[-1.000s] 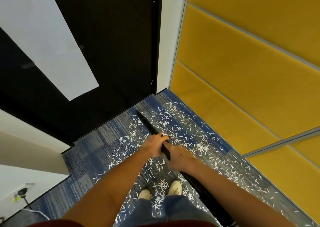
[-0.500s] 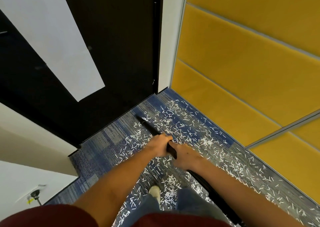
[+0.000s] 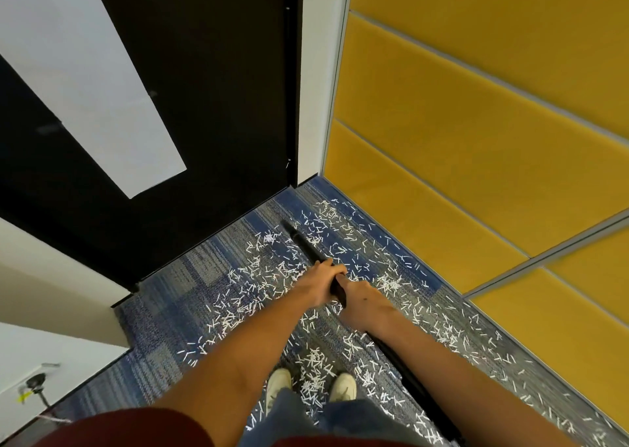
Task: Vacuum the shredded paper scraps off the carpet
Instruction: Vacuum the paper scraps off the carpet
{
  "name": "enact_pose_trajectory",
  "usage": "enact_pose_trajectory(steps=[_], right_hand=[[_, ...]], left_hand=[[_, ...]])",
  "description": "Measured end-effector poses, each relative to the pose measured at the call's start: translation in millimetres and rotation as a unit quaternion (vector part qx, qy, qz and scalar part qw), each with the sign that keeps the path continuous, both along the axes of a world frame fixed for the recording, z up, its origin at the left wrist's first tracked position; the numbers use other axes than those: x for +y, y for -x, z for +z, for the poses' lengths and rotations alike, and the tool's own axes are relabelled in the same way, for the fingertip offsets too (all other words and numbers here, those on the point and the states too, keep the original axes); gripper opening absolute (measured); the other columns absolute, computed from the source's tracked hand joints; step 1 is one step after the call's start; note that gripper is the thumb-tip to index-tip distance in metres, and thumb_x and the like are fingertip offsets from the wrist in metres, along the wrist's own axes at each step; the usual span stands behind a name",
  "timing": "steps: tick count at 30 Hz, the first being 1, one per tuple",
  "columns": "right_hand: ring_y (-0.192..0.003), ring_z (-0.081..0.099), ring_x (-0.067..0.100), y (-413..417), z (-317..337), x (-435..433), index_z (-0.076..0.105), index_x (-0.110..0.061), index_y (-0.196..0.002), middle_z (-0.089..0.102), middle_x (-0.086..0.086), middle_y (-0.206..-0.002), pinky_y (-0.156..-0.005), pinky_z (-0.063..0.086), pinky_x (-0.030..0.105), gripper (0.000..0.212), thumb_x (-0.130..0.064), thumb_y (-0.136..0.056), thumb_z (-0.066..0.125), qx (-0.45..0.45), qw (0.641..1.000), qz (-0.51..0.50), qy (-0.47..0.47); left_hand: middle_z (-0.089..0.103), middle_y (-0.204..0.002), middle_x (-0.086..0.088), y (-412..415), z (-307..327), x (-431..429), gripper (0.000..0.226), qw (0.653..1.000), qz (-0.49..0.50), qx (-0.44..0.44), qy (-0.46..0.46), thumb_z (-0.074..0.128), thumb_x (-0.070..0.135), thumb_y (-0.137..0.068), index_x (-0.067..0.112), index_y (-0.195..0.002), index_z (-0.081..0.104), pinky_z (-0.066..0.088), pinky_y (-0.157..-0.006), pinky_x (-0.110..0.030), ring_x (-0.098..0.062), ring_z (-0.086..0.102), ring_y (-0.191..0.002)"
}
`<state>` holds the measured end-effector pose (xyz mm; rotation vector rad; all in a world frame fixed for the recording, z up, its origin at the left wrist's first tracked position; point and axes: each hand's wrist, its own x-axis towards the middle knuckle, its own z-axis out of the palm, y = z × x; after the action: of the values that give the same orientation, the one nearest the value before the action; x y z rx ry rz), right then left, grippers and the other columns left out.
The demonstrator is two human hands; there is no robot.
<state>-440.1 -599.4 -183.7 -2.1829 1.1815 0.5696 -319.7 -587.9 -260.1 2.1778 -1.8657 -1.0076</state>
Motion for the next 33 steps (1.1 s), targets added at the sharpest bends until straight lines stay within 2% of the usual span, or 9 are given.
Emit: enact_pose_trajectory(steps=[2,5,8,12,16,21,26,30,33], right_hand=[[-0.078,0.063,0.022,6,0,-5,0.042,-0.007,-0.133,0.058,0.008,-0.095,-0.071,0.059,0.032,0.053,0.003,-0.082,0.054,-0.002,1.0,-0.002,-0.012],[-0.074,0.059,0.022,15,0,-10,0.048,-0.004,-0.125,0.056,0.006,-0.09,-0.071,0.057,0.028,0.043,0.001,-0.083,0.055,0.003,1.0,0.001,-0.024],[-0.08,0.063,0.025,18,2,-8,0.045,-0.007,-0.129,0.056,0.008,-0.094,-0.072,0.057,0.03,0.046,0.001,-0.084,0.054,0.003,0.999,0.026,-0.034],[-0.081,0.062,0.024,13,5,-7,0.037,-0.019,-0.139,0.057,0.008,-0.1,-0.071,0.057,0.032,0.06,-0.004,-0.085,0.056,-0.009,0.997,0.07,-0.03],[-0.078,0.059,0.022,9,9,-7,0.032,-0.02,-0.145,0.051,0.005,-0.097,-0.071,0.056,0.03,0.068,-0.002,-0.084,0.057,-0.016,0.995,0.086,-0.048],[-0.079,0.058,0.022,14,10,-6,0.031,-0.019,-0.145,0.051,0.006,-0.099,-0.073,0.056,0.029,0.068,0.0,-0.085,0.055,-0.015,0.994,0.095,-0.05],[-0.082,0.06,0.022,21,9,-11,0.027,-0.02,-0.148,0.053,0.006,-0.101,-0.069,0.054,0.027,0.073,-0.004,-0.084,0.058,-0.008,0.996,0.084,-0.036],[-0.085,0.063,0.026,29,7,-17,0.027,-0.019,-0.147,0.055,0.008,-0.102,-0.076,0.057,0.038,0.074,-0.004,-0.082,0.06,0.003,0.998,0.061,-0.024],[-0.084,0.06,0.025,37,8,-23,0.03,-0.017,-0.143,0.055,0.01,-0.103,-0.079,0.057,0.038,0.065,-0.004,-0.085,0.056,0.001,0.999,0.031,-0.024]], left_hand=[[0.034,-0.147,-0.012,7,0,-5,0.057,1.0,0.007,0.001,0.0,0.06,0.013,-0.087,0.016,-0.141,0.041,0.034,-0.108,-0.043,-0.033,0.037,-0.131],[0.048,-0.131,-0.012,16,2,-5,0.037,1.0,0.017,-0.006,-0.004,0.059,0.009,-0.087,0.019,-0.122,0.052,0.053,-0.087,-0.036,-0.03,0.056,-0.107],[0.051,-0.127,-0.008,15,0,2,0.034,0.999,0.011,-0.037,0.001,0.061,0.012,-0.085,0.018,-0.118,0.053,0.053,-0.079,-0.028,-0.028,0.058,-0.106],[0.059,-0.106,-0.002,5,3,9,0.03,0.997,-0.008,-0.079,0.0,0.065,0.021,-0.083,0.021,-0.111,0.054,0.053,-0.079,-0.03,-0.022,0.061,-0.097],[0.061,-0.095,-0.001,-1,9,12,0.023,0.995,-0.025,-0.094,-0.014,0.063,0.025,-0.084,0.019,-0.104,0.053,0.053,-0.072,-0.029,-0.02,0.062,-0.086],[0.062,-0.095,-0.001,3,8,14,0.02,0.994,-0.032,-0.1,-0.014,0.062,0.029,-0.086,0.016,-0.1,0.053,0.052,-0.072,-0.028,-0.019,0.063,-0.086],[0.057,-0.1,-0.004,13,3,8,0.024,0.995,-0.024,-0.092,-0.004,0.063,0.025,-0.085,0.017,-0.107,0.053,0.055,-0.08,-0.036,-0.024,0.062,-0.092],[0.055,-0.11,-0.006,22,4,-5,0.031,0.996,-0.031,-0.085,0.013,0.062,0.023,-0.086,0.017,-0.115,0.053,0.053,-0.082,-0.037,-0.027,0.06,-0.098],[0.053,-0.114,-0.006,32,5,-18,0.035,0.997,-0.038,-0.073,0.015,0.064,0.022,-0.086,0.018,-0.118,0.052,0.052,-0.083,-0.036,-0.028,0.059,-0.102]])
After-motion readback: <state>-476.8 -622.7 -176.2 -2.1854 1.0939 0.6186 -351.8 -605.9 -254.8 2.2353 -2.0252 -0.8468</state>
